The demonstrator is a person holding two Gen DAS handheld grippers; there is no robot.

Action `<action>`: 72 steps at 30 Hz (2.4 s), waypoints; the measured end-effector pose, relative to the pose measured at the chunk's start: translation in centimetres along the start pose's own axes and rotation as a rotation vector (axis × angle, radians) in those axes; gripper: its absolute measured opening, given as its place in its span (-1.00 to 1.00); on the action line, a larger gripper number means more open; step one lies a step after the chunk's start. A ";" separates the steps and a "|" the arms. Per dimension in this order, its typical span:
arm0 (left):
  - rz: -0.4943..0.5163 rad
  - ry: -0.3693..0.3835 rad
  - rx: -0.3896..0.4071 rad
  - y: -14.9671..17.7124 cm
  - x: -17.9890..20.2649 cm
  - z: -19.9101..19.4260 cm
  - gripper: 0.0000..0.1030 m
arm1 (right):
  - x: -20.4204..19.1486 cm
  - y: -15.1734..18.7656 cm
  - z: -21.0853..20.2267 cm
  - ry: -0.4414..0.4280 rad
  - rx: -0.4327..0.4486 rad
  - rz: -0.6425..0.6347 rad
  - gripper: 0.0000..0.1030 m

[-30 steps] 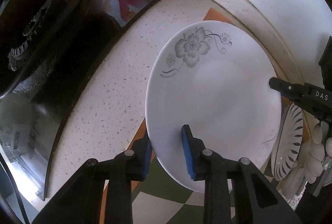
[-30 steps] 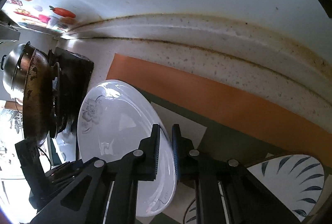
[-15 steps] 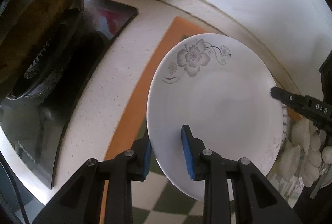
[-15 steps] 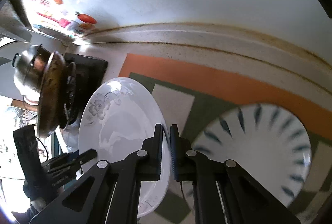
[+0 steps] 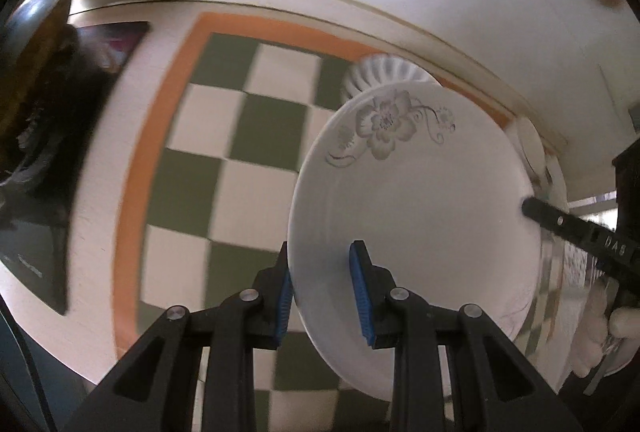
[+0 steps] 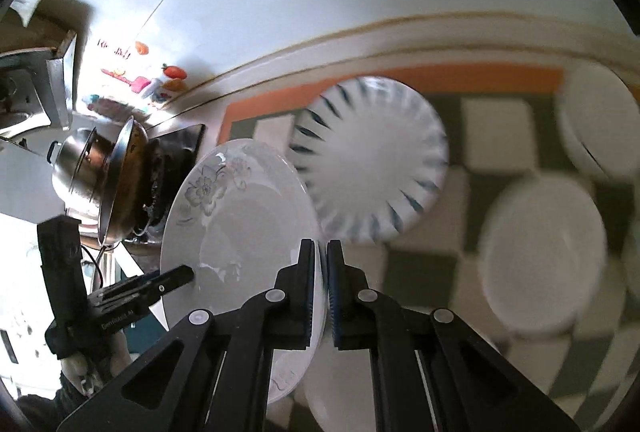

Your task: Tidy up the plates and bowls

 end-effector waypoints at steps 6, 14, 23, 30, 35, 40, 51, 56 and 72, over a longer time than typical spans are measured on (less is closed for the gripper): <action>0.102 0.016 -0.063 2.8 4.6 1.8 -0.53 | 6.0 7.3 -3.6 0.022 0.014 0.112 -0.85; 0.245 -0.030 -0.178 5.7 8.8 7.0 -0.52 | 12.3 13.4 -4.3 0.054 0.015 0.239 -0.84; 0.308 -0.074 -0.226 7.0 10.6 8.9 -0.51 | 15.6 16.3 -3.5 0.062 -0.009 0.301 -0.84; 0.300 -0.101 -0.235 7.0 10.6 9.3 -0.50 | 15.6 16.5 -2.9 0.051 -0.028 0.299 -0.85; 0.300 -0.127 -0.252 7.3 10.8 10.3 -0.50 | 15.2 16.1 -2.5 0.065 -0.052 0.289 -0.85; 0.306 -0.137 -0.251 7.6 11.1 10.6 -0.51 | 14.5 15.7 -2.2 0.091 -0.081 0.272 -0.81; 0.260 -0.091 -0.266 6.6 9.7 9.3 -0.51 | 13.7 14.7 -2.1 0.204 -0.178 0.236 -0.47; 0.209 -0.057 -0.210 3.1 8.8 6.7 -0.51 | 13.2 13.1 -3.6 0.185 -0.167 0.228 -0.46; -0.041 -0.048 -0.185 -12.1 0.5 11.3 -0.48 | 5.9 -9.0 4.2 0.121 -0.091 0.090 -0.39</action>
Point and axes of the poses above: each gripper's, at about its wrist camera, not at the fingertips, and z roughly the way its jaws point, x to its right, y to its underside, the point moved 4 cm from there along z, roughly the way its jaws point, and after that the axes turned 3 degrees about x, right-handed, at the moved point
